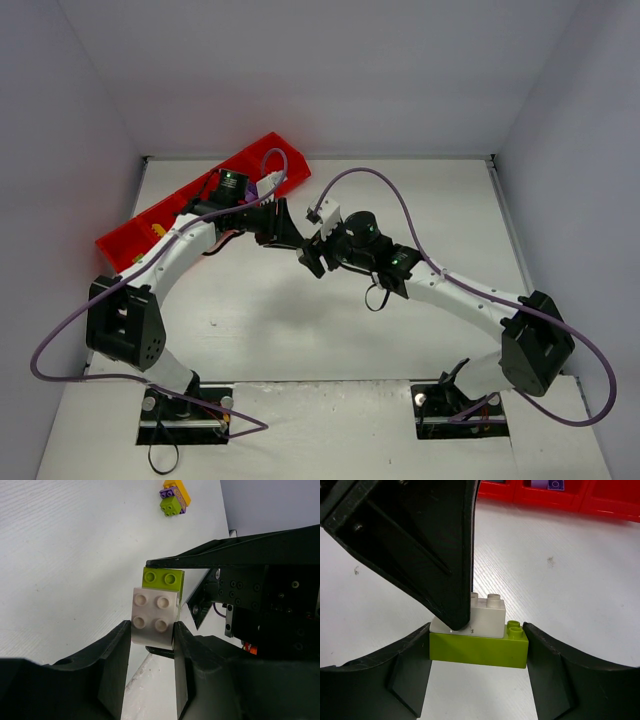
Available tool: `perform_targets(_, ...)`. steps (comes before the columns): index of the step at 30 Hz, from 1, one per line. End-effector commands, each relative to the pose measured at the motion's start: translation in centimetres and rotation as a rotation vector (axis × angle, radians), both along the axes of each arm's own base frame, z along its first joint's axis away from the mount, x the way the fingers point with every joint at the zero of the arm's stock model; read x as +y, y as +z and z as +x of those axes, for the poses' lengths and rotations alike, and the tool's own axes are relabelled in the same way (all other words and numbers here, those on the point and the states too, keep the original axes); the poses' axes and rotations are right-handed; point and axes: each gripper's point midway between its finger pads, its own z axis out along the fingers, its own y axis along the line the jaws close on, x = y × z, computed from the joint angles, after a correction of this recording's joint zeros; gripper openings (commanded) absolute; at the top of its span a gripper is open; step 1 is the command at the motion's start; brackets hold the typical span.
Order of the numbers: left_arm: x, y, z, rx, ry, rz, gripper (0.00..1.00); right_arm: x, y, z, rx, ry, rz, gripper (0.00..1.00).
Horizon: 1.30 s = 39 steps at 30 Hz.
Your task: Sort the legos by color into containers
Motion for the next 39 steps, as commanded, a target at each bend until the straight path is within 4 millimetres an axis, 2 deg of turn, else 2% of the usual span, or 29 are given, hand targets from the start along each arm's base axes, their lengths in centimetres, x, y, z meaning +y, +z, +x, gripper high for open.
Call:
perform_targets(1, -0.6, 3.4, 0.5, -0.123, -0.036, -0.067, 0.0, 0.2, 3.3, 0.9, -0.078, -0.031, 0.081, 0.63)
perform_targets(5, -0.6, 3.2, 0.7, -0.115, -0.035, -0.064, 0.0, 0.1, 3.3, 1.0, -0.08, -0.036, 0.077, 0.67)
perform_targets(7, -0.6, 3.3, 0.6, -0.115, -0.034, -0.064, 0.0, 0.2, 3.3, 1.0, -0.078, -0.035, 0.075, 0.75)
perform_targets(9, -0.6, 3.3, 0.7, -0.117, -0.034, -0.065, 0.0, 0.2, 3.1, 1.1, -0.075, -0.035, 0.072, 0.77)
perform_targets(30, -0.4, 3.3, 1.8, -0.13, -0.019, -0.038, 0.0, -0.5, 1.3, 1.2, -0.059, -0.05, 0.004, 0.79)
perform_targets(32, -0.4, 3.3, 1.8, -0.129, -0.021, -0.037, 0.0, -0.5, 1.1, 1.3, -0.058, -0.054, 0.0, 0.77)
perform_targets(39, -0.4, 3.0, 1.8, -0.121, -0.023, -0.033, 0.0, -0.2, 1.0, 1.7, -0.069, -0.052, -0.006, 0.58)
